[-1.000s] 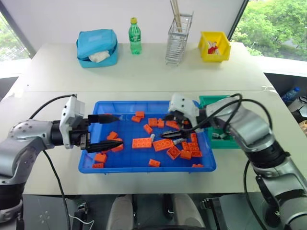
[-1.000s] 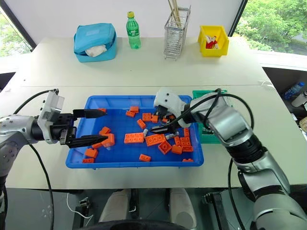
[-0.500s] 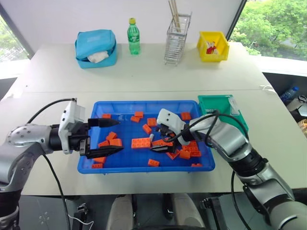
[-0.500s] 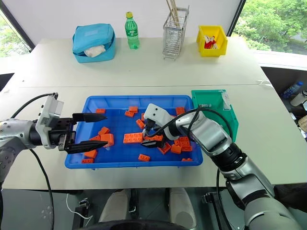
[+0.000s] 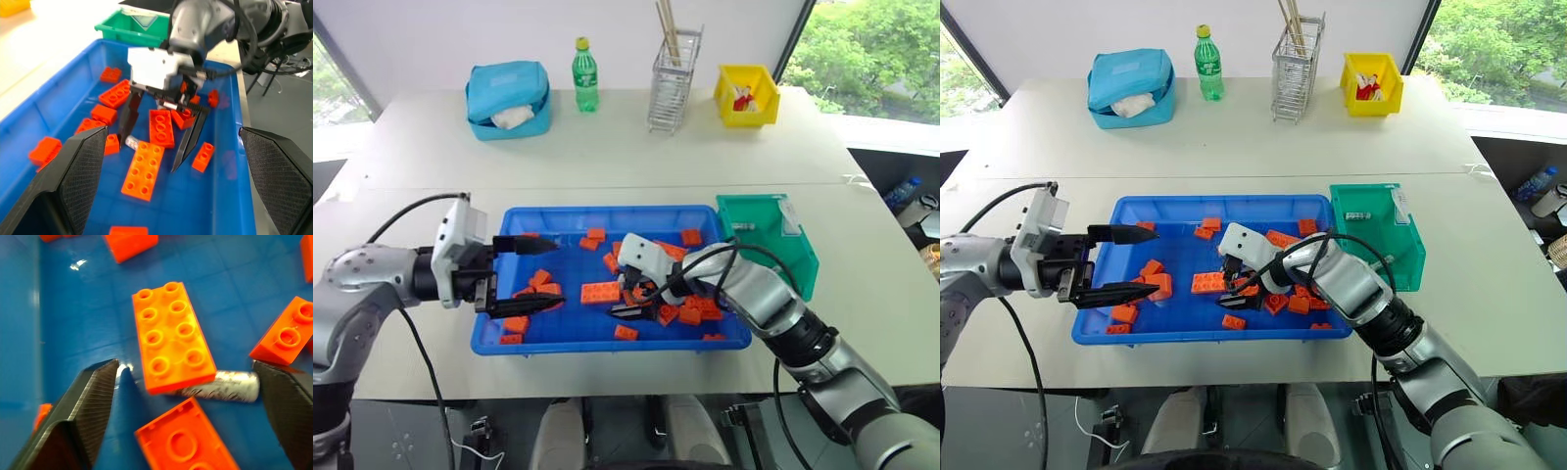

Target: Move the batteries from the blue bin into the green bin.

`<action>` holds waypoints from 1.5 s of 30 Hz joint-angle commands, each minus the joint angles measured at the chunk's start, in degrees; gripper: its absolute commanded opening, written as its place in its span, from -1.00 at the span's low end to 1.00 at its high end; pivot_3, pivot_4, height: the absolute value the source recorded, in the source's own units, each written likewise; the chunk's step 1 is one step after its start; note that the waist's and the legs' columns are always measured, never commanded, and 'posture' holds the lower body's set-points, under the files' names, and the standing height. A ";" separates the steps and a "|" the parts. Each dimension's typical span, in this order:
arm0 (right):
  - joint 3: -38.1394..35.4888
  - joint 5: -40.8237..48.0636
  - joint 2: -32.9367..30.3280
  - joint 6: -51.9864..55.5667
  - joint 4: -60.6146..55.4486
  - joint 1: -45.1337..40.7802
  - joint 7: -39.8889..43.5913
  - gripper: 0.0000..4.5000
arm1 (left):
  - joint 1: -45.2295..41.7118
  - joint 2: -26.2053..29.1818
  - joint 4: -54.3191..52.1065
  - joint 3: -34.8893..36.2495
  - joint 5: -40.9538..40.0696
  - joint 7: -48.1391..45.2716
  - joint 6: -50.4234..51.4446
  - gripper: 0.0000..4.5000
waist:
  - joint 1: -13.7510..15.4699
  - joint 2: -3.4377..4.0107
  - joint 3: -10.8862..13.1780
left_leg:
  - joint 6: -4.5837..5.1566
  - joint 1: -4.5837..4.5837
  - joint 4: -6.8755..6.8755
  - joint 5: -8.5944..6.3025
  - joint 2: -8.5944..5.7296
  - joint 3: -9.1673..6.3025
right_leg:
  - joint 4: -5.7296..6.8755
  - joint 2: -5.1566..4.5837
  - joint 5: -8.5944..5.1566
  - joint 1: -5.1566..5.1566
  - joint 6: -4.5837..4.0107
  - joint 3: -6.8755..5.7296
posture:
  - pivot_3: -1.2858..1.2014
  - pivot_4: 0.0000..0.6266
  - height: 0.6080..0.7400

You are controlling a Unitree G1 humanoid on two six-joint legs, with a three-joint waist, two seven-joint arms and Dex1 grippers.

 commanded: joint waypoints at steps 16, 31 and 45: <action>-31.57 14.35 -20.92 15.99 -9.34 -4.92 6.30 -0.01 | -6.11 -3.80 4.50 -5.66 2.80 -1.89 -3.45 1.00 | 0.42 -0.03 0.03 | 0.02 -0.05 -0.03 -0.01 0.00 -0.02 | -0.07 -0.01 0.00 -0.02 0.00 -0.01 | 0.03 -0.52 0.93; -38.99 9.99 -35.52 1.26 -3.50 14.47 6.06 0.96 | -10.86 -6.77 8.62 -9.43 5.24 -4.59 -5.29 1.00 | -0.05 -0.03 0.04 | 0.12 -0.05 -0.05 -0.07 -0.01 -0.04 | -0.32 0.08 0.01 0.08 0.04 0.06 | 0.03 -0.52 0.93; -10.14 -3.43 -26.39 -26.55 8.06 -12.23 29.19 0.13 | -9.39 -6.84 5.91 -8.32 5.13 -3.51 -4.65 1.00 | 0.24 0.01 0.07 | 0.12 -0.09 -0.06 -0.07 0.01 -0.02 | -0.30 0.10 0.00 0.03 0.03 0.06 | 0.03 -0.52 0.93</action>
